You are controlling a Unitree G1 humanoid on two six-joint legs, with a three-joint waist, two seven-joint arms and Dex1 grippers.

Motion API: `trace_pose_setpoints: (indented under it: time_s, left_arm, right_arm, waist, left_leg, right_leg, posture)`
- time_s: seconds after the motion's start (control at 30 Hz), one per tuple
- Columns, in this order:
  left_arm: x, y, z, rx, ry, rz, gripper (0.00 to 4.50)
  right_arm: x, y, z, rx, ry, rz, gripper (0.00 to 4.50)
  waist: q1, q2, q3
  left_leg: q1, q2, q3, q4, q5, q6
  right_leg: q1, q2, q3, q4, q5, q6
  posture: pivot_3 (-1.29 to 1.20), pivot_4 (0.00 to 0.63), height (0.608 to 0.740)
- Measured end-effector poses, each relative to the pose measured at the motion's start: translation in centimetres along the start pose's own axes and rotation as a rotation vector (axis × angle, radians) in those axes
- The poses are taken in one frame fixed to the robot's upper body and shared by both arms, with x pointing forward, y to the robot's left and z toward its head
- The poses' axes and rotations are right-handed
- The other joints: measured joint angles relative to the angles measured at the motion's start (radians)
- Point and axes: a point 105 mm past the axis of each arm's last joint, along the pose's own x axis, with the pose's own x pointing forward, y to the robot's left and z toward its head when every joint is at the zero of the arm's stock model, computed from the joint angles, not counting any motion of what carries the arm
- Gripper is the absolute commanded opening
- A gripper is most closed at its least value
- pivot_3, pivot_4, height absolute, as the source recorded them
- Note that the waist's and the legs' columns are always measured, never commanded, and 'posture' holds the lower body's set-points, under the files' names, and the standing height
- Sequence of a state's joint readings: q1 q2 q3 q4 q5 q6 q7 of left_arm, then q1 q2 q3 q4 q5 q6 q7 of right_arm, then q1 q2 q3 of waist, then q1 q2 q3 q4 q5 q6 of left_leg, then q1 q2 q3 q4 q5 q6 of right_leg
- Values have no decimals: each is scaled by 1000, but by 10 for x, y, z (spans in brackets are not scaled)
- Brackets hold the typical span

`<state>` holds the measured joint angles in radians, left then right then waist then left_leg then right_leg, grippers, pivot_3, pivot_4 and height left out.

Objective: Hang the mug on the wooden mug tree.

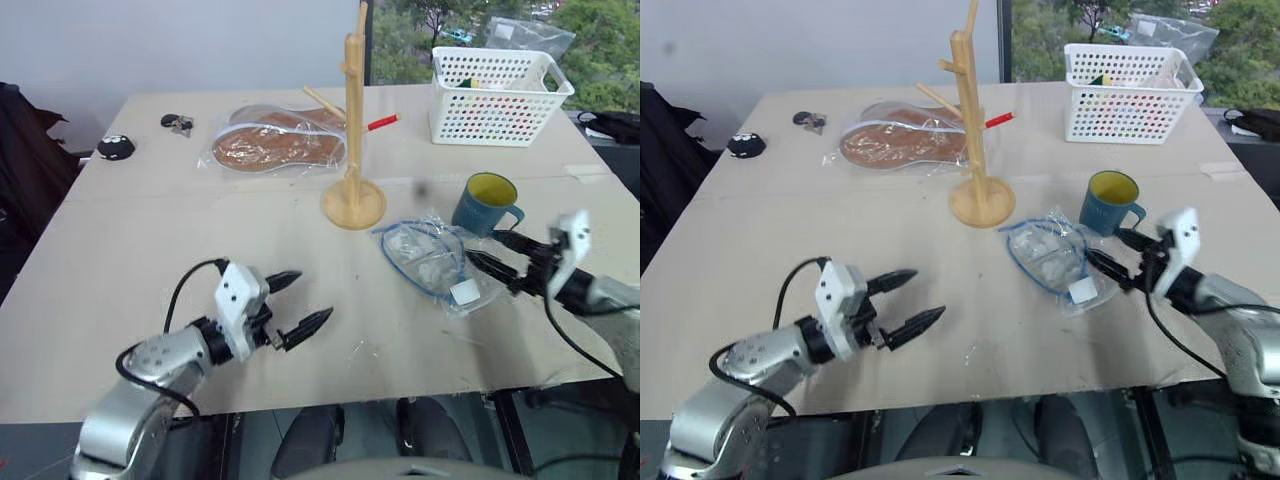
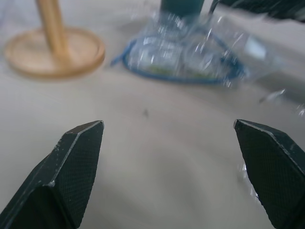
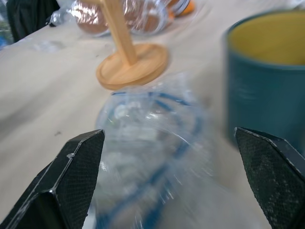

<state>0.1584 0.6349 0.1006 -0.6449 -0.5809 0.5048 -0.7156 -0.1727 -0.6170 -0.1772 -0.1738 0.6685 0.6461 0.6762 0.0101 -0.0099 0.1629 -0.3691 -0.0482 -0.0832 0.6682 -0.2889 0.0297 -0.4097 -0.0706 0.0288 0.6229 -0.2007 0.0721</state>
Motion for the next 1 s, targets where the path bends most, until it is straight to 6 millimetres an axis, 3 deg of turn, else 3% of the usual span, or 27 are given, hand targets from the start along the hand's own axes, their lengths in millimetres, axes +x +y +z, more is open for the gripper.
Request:
trace_pose_setpoints:
  time_s: [0.17, 0.27, 0.4, 0.53, 0.83, 1.0]
  left_arm:
    - [1, -8, 6, 7, 33, -69, 4500]
    - [2, -14, 7, 15, 44, -95, 4500]
    - [0, -12, 6, 29, 86, -106, 4500]
    - [-2, -13, 5, 39, 108, -122, 4500]
    - [1, -11, 12, 69, 91, -150, 4500]
    - [8, -18, 24, 65, 76, -236, 4500]
  right_arm:
    - [18, -3, -24, 83, 190, -40, 4411]
    - [18, -2, -23, 89, 222, -37, 3689]
    - [21, 9, -25, 97, 265, 16, 2066]
    - [21, 14, -22, 69, 268, 35, 129]
    - [15, 18, -22, 38, 241, 52, 54]
    - [-29, 41, -34, 131, 238, 165, 54]
  waist:
    - [1, 0, 0]
    - [1, 0, -1]
    - [1, 0, 0]
    - [-1, 0, -1]
    - [-7, -2, -2]
    - [5, 1, 0]
  left_leg:
    - [-10, -1, -1, 0, 3, -4]
    - [-10, 0, -1, 0, 2, -4]
    - [-9, 0, -2, 0, 0, 0]
    - [-7, 0, -2, 1, 0, 0]
    - [-8, -1, -4, 1, 1, -1]
    - [-11, -1, -6, 1, 0, 0]
  right_leg:
    - [-10, 0, -1, -1, 0, 0]
    - [-10, -1, -1, -1, 0, 0]
    - [-8, 0, -2, -1, 0, 0]
    - [-5, 0, -3, -1, 0, 0]
    - [-5, 0, -4, -1, 0, 0]
    - [-6, -1, -6, -3, 0, 0]
  posture:
    - [0, 150, 740]
    - [0, 150, 740]
    - [0, 150, 740]
    - [0, 150, 740]
    - [0, 150, 740]
    - [0, 150, 740]
